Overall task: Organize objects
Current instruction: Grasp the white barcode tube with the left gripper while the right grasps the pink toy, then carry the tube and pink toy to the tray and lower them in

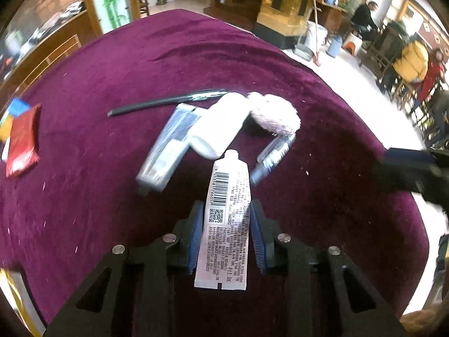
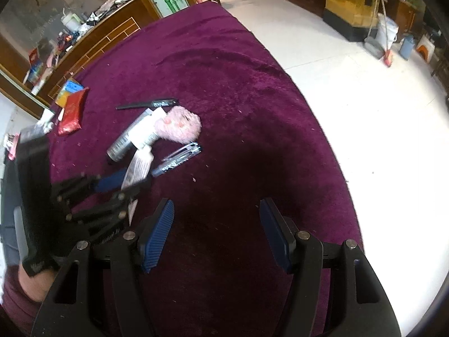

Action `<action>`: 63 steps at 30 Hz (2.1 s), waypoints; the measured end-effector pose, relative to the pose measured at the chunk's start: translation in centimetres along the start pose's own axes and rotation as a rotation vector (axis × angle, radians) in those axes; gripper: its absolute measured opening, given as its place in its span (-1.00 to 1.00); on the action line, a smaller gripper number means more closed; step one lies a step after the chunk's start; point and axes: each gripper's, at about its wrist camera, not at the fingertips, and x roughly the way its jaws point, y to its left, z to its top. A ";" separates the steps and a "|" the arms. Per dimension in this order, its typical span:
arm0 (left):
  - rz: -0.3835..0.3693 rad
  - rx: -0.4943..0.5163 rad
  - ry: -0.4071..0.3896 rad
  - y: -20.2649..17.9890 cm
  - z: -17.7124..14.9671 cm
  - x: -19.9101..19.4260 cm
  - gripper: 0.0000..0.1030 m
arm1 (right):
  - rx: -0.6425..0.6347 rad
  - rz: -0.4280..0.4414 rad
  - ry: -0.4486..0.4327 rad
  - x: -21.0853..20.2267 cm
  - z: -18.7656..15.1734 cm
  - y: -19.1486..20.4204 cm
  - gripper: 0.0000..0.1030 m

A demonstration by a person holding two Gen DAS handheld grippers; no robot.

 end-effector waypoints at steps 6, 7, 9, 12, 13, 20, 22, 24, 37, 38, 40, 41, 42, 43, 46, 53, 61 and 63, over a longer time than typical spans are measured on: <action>-0.065 -0.156 -0.053 3.1 -3.3 -4.1 -0.47 | -0.108 0.030 -0.058 1.2 3.0 2.1 0.22; -0.072 -0.176 -0.064 3.5 -4.0 -4.9 -0.47 | -0.124 0.038 -0.058 1.6 3.4 2.4 0.22; -0.078 -0.219 -0.084 4.2 -5.4 -6.4 -0.47 | -0.162 0.053 -0.042 2.9 4.6 3.4 0.22; -0.088 -0.277 -0.114 5.2 -7.6 -8.6 -0.47 | -0.196 0.063 0.004 5.1 5.7 4.4 0.21; -0.084 -0.299 -0.124 5.7 -8.5 -9.4 -0.47 | -0.197 0.064 0.012 5.7 5.9 4.6 0.21; -0.054 -0.450 -0.167 9.1 -13.3 -12.6 -0.47 | -0.109 0.079 0.057 8.0 6.8 3.4 -0.34; -0.046 -0.498 -0.179 10.3 -14.7 -13.4 -0.47 | -0.116 0.072 0.061 7.6 6.6 3.3 -0.37; -0.030 -0.543 -0.188 11.5 -16.0 -14.0 -0.47 | -0.125 0.066 0.061 7.1 6.3 3.5 -0.41; 0.081 -0.731 -0.171 19.3 -24.4 -17.5 -0.46 | -0.146 0.300 0.072 2.1 3.0 12.5 -0.42; 0.090 -0.728 -0.159 19.7 -24.8 -17.3 -0.46 | -0.165 0.318 0.080 2.0 2.4 14.0 -0.41; 0.093 -0.724 -0.136 20.3 -25.7 -16.9 -0.46 | -0.204 0.352 0.100 2.0 1.1 17.1 -0.41; 0.089 -0.725 -0.131 20.5 -26.1 -16.8 -0.46 | -0.226 0.375 0.119 2.1 0.2 19.2 -0.41; 0.081 -0.729 -0.124 20.8 -26.5 -16.7 -0.46 | -0.238 0.389 0.131 2.1 -0.4 20.4 -0.41; 0.075 -0.733 -0.117 21.1 -26.8 -16.5 -0.46 | -0.249 0.404 0.144 2.2 -0.9 21.5 -0.41; 0.066 -0.748 -0.091 22.4 -27.8 -15.6 -0.46 | -0.296 0.439 0.175 2.6 -3.1 25.8 -0.41; 0.019 -0.749 -0.054 25.5 -27.4 -13.3 -0.48 | -0.353 0.463 0.205 3.1 -5.9 31.1 -0.41; 0.040 -0.719 -0.065 27.3 -25.4 -12.5 -0.48 | -0.338 0.459 0.221 3.8 -7.4 33.7 -0.40; 0.021 -0.732 -0.053 27.4 -25.8 -12.7 -0.39 | -0.339 0.459 0.232 4.1 -7.9 34.3 -0.40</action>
